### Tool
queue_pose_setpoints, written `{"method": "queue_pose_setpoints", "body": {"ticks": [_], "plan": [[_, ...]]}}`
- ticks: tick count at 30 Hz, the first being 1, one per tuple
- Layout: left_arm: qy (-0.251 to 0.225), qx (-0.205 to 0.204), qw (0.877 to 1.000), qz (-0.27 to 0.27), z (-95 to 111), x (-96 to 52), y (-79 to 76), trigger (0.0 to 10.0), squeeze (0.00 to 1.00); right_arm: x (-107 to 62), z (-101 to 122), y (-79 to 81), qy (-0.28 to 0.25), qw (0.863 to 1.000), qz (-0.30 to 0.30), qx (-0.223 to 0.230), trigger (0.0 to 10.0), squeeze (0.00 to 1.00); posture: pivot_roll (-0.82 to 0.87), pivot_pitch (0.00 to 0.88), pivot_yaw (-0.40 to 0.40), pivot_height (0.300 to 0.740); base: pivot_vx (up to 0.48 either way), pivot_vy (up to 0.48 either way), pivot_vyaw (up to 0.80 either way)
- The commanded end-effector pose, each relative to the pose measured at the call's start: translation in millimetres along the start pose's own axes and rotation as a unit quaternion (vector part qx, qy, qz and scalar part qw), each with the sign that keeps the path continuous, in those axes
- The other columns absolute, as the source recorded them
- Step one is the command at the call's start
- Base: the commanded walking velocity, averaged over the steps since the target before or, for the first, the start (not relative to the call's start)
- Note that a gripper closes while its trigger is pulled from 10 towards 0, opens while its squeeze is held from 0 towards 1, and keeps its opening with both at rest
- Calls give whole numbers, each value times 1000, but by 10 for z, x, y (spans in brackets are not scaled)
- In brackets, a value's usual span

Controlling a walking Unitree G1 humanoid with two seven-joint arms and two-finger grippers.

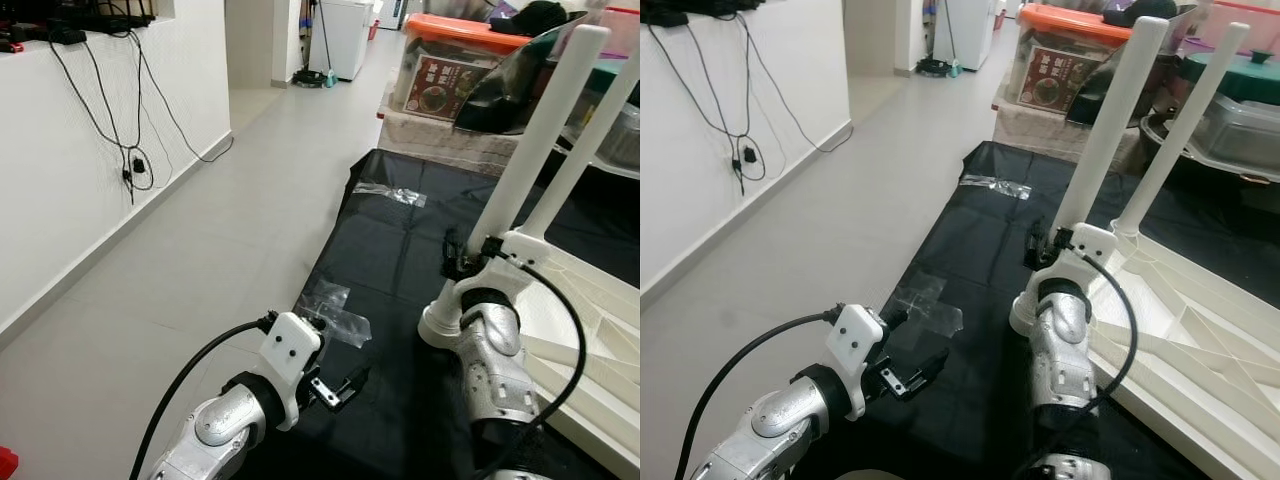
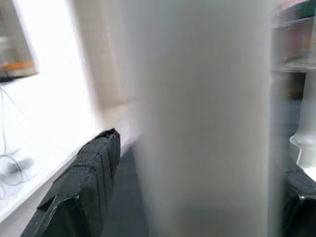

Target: Building children table

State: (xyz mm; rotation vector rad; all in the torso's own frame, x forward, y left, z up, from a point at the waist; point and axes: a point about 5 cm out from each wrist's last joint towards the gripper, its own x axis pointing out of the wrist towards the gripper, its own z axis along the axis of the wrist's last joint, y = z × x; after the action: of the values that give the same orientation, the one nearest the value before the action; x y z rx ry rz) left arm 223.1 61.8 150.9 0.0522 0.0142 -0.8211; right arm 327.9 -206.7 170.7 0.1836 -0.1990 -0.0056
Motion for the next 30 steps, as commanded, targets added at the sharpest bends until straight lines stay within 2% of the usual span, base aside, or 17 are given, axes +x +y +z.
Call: {"method": "queue_pose_setpoints", "body": {"ticks": [1,4,5,7,9,11,12,14,16,17,18,20,21,24,26,29,30], "plan": [[-1,0,1000,-1,3,6,-16,10000,0,-25,17,-14,25,994,101,26,10000,0,204,0,-104,740,0,0,0],[-1,0,1000,-2,4,11,-16,10000,0,-29,57,-27,42,984,170,36,10000,0,198,0,-99,740,0,0,0],[-1,1,1000,-2,5,21,-15,10000,0,-42,128,36,78,947,309,32,10000,0,203,0,-101,740,0,0,0],[-1,1,1000,-2,5,21,-15,10000,0,-42,128,36,78,947,309,32,10000,0,203,0,-101,740,0,0,0],[-2,1,1000,-3,4,26,-16,10000,0,-90,132,111,114,901,419,14,10000,0,209,0,-106,740,0,0,0],[-2,1,1000,-3,4,26,-16,10000,0,-90,132,111,114,901,419,14,10000,0,209,0,-106,740,0,0,0],[-2,2,1000,-4,4,29,-15,10000,0,-103,120,144,133,876,464,10,10000,0,215,0,-110,740,0,0,0],[-2,2,1000,-4,4,29,-15,10000,0,-103,120,144,133,876,464,10,10000,0,215,0,-110,740,0,0,0],[-1,3,1000,-5,1,30,-12,10000,0,-82,95,218,157,838,522,2,10000,0,220,0,-111,740,0,0,0],[-1,3,1000,-5,1,30,-12,10000,0,-82,95,218,157,838,522,2,10000,0,220,0,-111,740,0,0,0],[-1,4,1000,-5,0,30,-10,10000,0,-73,93,239,163,827,538,2,5922,0,220,0,-111,740,0,0,0],[-1,4,1000,-5,0,30,-10,10000,0,-73,93,239,163,827,538,2,5922,0,220,0,-111,740,0,0,0],[-1,4,1000,-5,-2,27,-9,10000,0,-68,84,265,164,822,546,-5,0,0,221,0,-109,740,0,0,0],[0,4,1000,-5,-4,21,-7,10000,0,-61,61,256,152,841,520,-20,0,0,218,0,-104,740,0,0,0],[0,4,1000,-5,-6,19,-8,10000,0,31,43,189,125,892,433,-35,0,0,218,0,-104,740,0,0,0],[0,4,1000,-6,-6,19,-8,10000,0,54,40,169,119,903,410,-37,0,0,218,0,-104,740,0,0,0],[0,4,1000,-6,-6,16,-6,10000,0,120,17,114,108,940,321,-32,0,0,212,0,-104,740,0,0,0]]}}
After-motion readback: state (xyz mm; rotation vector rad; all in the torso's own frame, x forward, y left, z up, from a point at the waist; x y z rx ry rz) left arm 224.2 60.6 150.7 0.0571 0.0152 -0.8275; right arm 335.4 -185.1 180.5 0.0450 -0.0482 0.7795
